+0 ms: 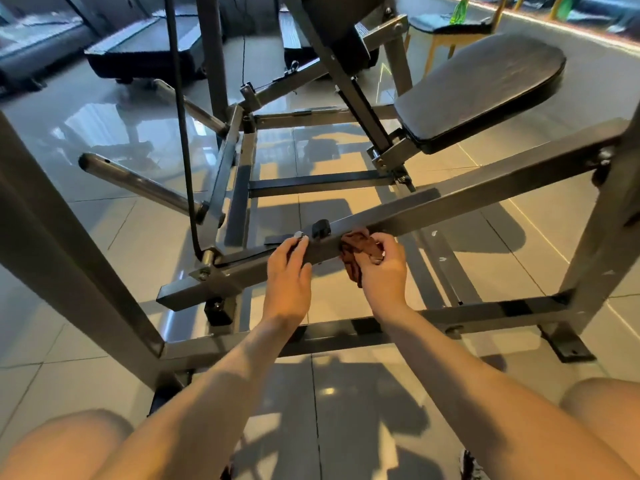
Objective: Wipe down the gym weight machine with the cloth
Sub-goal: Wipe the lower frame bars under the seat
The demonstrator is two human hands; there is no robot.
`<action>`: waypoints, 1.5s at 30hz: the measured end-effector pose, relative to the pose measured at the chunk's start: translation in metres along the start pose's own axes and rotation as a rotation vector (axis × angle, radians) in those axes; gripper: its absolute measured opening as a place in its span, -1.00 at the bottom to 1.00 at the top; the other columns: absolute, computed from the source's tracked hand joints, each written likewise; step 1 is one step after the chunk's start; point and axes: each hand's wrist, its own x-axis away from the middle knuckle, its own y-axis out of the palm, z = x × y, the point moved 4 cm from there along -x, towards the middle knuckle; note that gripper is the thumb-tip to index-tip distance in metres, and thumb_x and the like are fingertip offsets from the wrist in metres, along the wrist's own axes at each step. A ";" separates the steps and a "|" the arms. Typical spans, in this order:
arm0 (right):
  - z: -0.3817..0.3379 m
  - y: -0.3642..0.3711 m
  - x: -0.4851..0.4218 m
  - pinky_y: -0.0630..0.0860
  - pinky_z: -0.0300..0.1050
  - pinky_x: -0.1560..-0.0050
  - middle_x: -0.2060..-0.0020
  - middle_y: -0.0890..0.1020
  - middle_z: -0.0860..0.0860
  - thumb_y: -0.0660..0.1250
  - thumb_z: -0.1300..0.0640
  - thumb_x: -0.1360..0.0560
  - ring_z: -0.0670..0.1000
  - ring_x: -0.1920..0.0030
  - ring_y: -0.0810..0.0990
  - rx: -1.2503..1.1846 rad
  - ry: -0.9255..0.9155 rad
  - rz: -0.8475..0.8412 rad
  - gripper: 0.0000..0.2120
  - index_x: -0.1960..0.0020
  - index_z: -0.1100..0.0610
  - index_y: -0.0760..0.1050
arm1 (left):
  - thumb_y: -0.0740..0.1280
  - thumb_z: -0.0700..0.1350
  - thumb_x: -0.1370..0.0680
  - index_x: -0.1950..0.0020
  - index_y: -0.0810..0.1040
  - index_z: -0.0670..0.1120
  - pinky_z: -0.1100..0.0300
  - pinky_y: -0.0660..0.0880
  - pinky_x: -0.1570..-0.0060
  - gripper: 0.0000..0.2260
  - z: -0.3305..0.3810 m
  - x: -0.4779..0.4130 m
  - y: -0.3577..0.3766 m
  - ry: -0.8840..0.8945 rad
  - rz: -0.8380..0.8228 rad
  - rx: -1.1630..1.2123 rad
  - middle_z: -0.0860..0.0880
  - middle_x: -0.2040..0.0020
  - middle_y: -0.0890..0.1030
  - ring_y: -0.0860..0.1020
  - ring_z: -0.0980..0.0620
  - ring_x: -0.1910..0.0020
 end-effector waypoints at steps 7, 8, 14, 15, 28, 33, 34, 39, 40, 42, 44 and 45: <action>0.012 0.078 0.032 0.58 -0.39 0.18 -0.12 0.56 -0.04 0.38 0.25 -0.56 -0.02 -0.09 0.62 -0.020 0.115 -0.117 -0.77 -0.18 0.04 0.58 | 0.18 -0.18 -0.70 -0.53 0.39 0.04 0.20 0.20 -0.51 -0.61 -0.005 -0.011 -0.013 0.094 0.001 0.004 0.01 -0.48 0.30 0.23 0.07 -0.46; 0.011 0.075 0.032 0.58 -0.38 0.17 -0.11 0.56 -0.02 0.38 0.25 -0.56 -0.03 -0.07 0.62 -0.027 0.110 -0.081 -0.78 -0.16 0.05 0.57 | 0.18 -0.16 -0.70 -0.52 0.40 0.03 0.26 0.17 -0.50 -0.63 -0.004 -0.015 -0.015 0.115 -0.019 -0.002 0.01 -0.47 0.30 0.23 0.08 -0.46; 0.005 0.013 0.001 0.63 -0.15 -0.04 -0.11 0.56 0.03 0.37 0.21 -0.56 -0.01 -0.07 0.59 -0.095 0.081 0.343 -0.79 -0.11 -0.05 0.52 | 0.15 -0.07 -0.72 -0.52 0.38 -0.01 0.26 0.18 -0.47 -0.65 0.015 -0.031 -0.023 0.238 -0.075 0.065 0.06 -0.50 0.38 0.26 0.15 -0.47; 0.001 0.014 0.001 0.62 -0.12 -0.06 -0.12 0.54 0.02 0.36 0.20 -0.57 -0.02 -0.08 0.57 -0.100 0.073 0.365 -0.80 -0.12 -0.05 0.51 | 0.16 -0.08 -0.72 -0.53 0.37 0.01 0.27 0.23 -0.42 -0.64 0.023 -0.034 -0.024 0.271 -0.073 0.077 0.06 -0.46 0.42 0.31 0.16 -0.43; -0.010 -0.044 -0.038 0.55 -0.10 -0.14 -0.16 0.43 0.03 0.31 0.21 -0.62 -0.01 -0.09 0.48 0.019 0.084 0.653 -0.81 -0.22 0.09 0.45 | 0.18 -0.09 -0.70 -0.42 0.53 -0.05 0.09 0.22 -0.43 -0.69 0.073 -0.067 0.016 0.634 -0.118 -0.120 -0.01 -0.35 0.59 0.50 0.01 -0.35; 0.013 0.004 -0.012 0.66 0.16 0.10 -0.03 0.46 -0.14 0.32 0.23 -0.52 0.14 0.02 0.60 0.006 -0.037 0.326 -0.69 0.00 -0.22 0.46 | 0.16 -0.02 -0.70 -0.39 0.56 -0.03 0.18 0.18 -0.41 -0.68 0.065 -0.067 0.022 0.621 -0.056 -0.078 0.02 -0.30 0.62 0.51 0.06 -0.31; 0.014 0.004 -0.012 0.66 0.13 0.13 -0.03 0.49 -0.08 0.32 0.24 -0.52 0.17 0.03 0.61 0.006 -0.023 0.285 -0.68 0.03 -0.22 0.47 | 0.15 -0.01 -0.70 -0.40 0.55 -0.02 0.15 0.20 -0.43 -0.67 0.064 -0.067 0.023 0.626 -0.056 -0.079 0.02 -0.31 0.62 0.51 0.06 -0.32; 0.011 -0.037 -0.044 0.66 0.15 -0.07 -0.12 0.53 0.06 0.29 0.27 -0.59 0.12 -0.05 0.61 -0.089 0.200 0.522 -0.67 0.02 -0.20 0.41 | 0.12 0.00 -0.71 -0.39 0.56 -0.04 0.06 0.28 -0.41 -0.65 0.064 -0.066 0.023 0.661 -0.046 -0.051 0.02 -0.29 0.63 0.52 0.08 -0.26; 0.009 -0.041 -0.047 0.67 0.15 -0.07 -0.14 0.50 0.04 0.29 0.26 -0.60 0.10 -0.07 0.59 -0.078 0.204 0.570 -0.65 0.04 -0.22 0.37 | 0.11 0.00 -0.71 -0.38 0.56 -0.05 0.05 0.29 -0.41 -0.65 0.064 -0.066 0.022 0.666 -0.042 -0.047 0.02 -0.28 0.63 0.53 0.09 -0.24; 0.005 -0.033 -0.043 0.67 0.19 0.00 -0.14 0.49 0.02 0.30 0.26 -0.57 0.09 -0.04 0.59 -0.005 0.148 0.541 -0.63 0.01 -0.24 0.35 | 0.09 0.01 -0.71 -0.38 0.56 -0.05 0.01 0.29 -0.42 -0.63 0.064 -0.064 0.022 0.670 -0.047 -0.041 0.01 -0.28 0.63 0.53 0.07 -0.25; 0.012 -0.014 -0.029 0.68 0.19 0.09 -0.11 0.50 0.06 0.30 0.26 -0.52 0.15 0.01 0.61 0.019 0.003 0.390 -0.70 -0.05 -0.14 0.41 | 0.07 0.03 -0.71 -0.39 0.56 -0.04 -0.01 0.26 -0.45 -0.62 0.064 -0.064 0.022 0.658 -0.050 -0.053 0.01 -0.31 0.62 0.52 0.05 -0.29; 0.016 -0.005 -0.022 0.67 0.13 0.15 -0.09 0.50 0.08 0.30 0.26 -0.51 0.19 0.02 0.61 0.004 -0.044 0.305 -0.74 -0.06 -0.08 0.45 | 0.07 0.03 -0.71 -0.39 0.56 -0.03 -0.01 0.25 -0.46 -0.61 0.064 -0.063 0.023 0.651 -0.049 -0.063 0.02 -0.32 0.62 0.52 0.04 -0.31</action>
